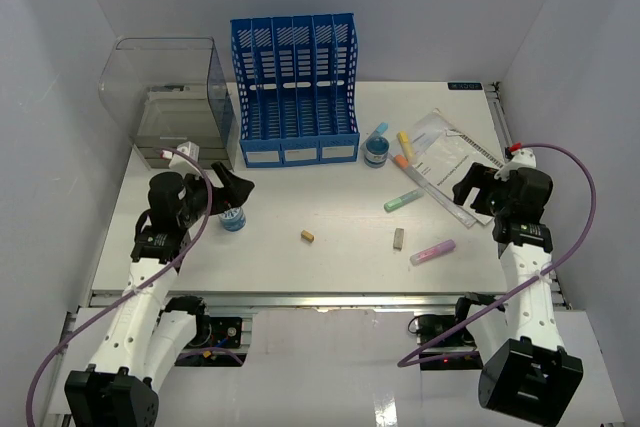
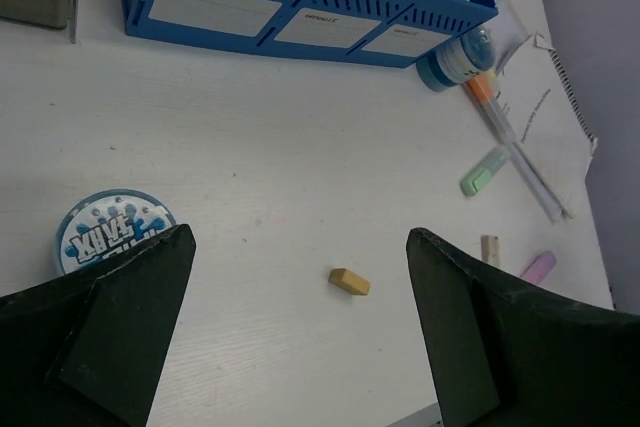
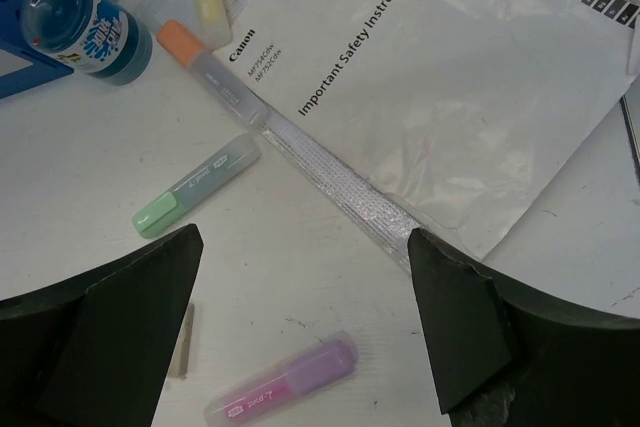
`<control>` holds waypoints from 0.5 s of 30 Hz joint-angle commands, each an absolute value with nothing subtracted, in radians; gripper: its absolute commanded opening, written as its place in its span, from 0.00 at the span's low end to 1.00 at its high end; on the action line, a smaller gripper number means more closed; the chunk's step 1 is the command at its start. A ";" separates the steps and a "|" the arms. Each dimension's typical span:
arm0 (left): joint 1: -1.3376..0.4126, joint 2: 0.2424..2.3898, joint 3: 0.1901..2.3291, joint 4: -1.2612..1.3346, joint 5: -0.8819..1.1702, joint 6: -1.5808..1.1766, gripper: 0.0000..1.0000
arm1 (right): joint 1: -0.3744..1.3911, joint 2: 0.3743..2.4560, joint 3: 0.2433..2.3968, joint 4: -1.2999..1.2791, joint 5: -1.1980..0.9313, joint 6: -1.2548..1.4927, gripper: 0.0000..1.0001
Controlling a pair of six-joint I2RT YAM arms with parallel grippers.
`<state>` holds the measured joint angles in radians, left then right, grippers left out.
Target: Organize the desk
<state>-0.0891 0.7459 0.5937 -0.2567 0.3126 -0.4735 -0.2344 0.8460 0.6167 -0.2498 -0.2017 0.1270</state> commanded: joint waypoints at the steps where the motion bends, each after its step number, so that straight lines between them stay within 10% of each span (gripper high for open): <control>1: -0.085 0.805 0.678 -0.210 0.438 -0.627 0.91 | -0.235 0.805 0.649 -0.228 -0.337 0.022 0.90; 15: 0.101 0.882 0.774 -0.179 0.513 -0.856 0.88 | -0.212 0.859 0.575 -0.291 -1.095 -0.463 0.90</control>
<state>-0.0102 0.9198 0.7285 -0.1764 0.5179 -0.7709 -0.2133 0.8172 0.6049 -0.2263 -0.9028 -0.3075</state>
